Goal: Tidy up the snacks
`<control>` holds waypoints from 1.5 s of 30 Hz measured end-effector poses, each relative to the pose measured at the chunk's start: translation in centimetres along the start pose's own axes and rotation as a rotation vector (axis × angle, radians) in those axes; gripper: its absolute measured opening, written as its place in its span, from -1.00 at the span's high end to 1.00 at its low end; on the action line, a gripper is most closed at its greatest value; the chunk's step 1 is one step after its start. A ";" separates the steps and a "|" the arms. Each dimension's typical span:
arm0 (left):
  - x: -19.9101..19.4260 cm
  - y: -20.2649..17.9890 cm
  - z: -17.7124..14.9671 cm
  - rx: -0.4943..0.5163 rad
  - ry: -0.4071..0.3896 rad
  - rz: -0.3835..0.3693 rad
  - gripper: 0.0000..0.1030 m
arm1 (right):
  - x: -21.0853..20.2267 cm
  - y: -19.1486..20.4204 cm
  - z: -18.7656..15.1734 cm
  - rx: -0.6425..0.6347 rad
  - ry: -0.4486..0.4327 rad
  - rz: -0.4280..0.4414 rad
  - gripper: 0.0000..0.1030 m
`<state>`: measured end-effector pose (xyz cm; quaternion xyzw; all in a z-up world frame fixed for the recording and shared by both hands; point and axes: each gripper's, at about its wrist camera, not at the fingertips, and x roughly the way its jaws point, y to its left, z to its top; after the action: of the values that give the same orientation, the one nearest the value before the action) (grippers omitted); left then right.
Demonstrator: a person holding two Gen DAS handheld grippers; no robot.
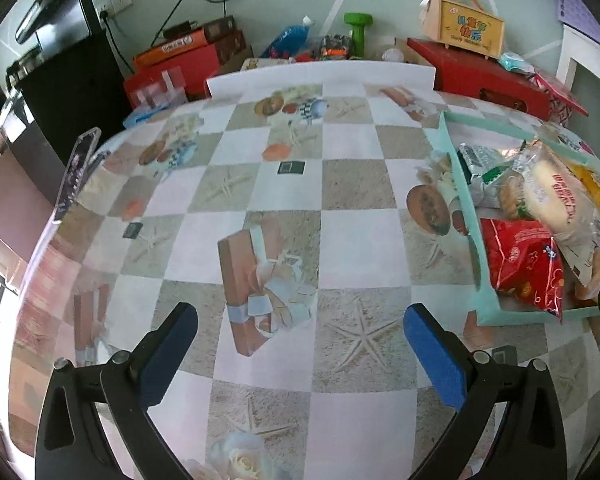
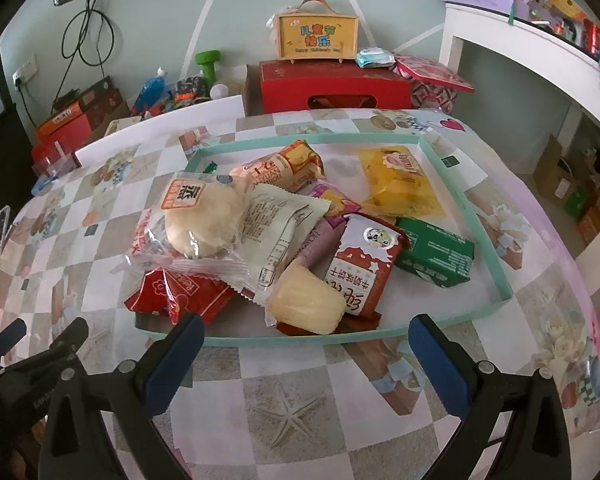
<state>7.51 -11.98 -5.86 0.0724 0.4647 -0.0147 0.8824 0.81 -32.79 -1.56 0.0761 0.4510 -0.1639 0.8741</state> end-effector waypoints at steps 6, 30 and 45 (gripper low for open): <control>1.3 0.7 0.2 -0.031 0.037 -0.019 -0.99 | 0.3 1.1 0.0 -0.041 0.000 0.003 -1.00; 1.9 2.0 0.5 -0.097 0.045 -0.089 -0.99 | 1.7 3.6 -0.5 -0.118 0.050 -0.002 -1.00; 1.7 2.0 0.6 -0.098 0.031 -0.092 -0.99 | 2.3 3.6 -0.6 -0.122 0.072 -0.008 -1.00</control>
<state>9.14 -10.01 -6.66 0.0079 0.4814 -0.0315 0.8759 2.87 -29.76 -3.86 0.0267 0.4917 -0.1369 0.8595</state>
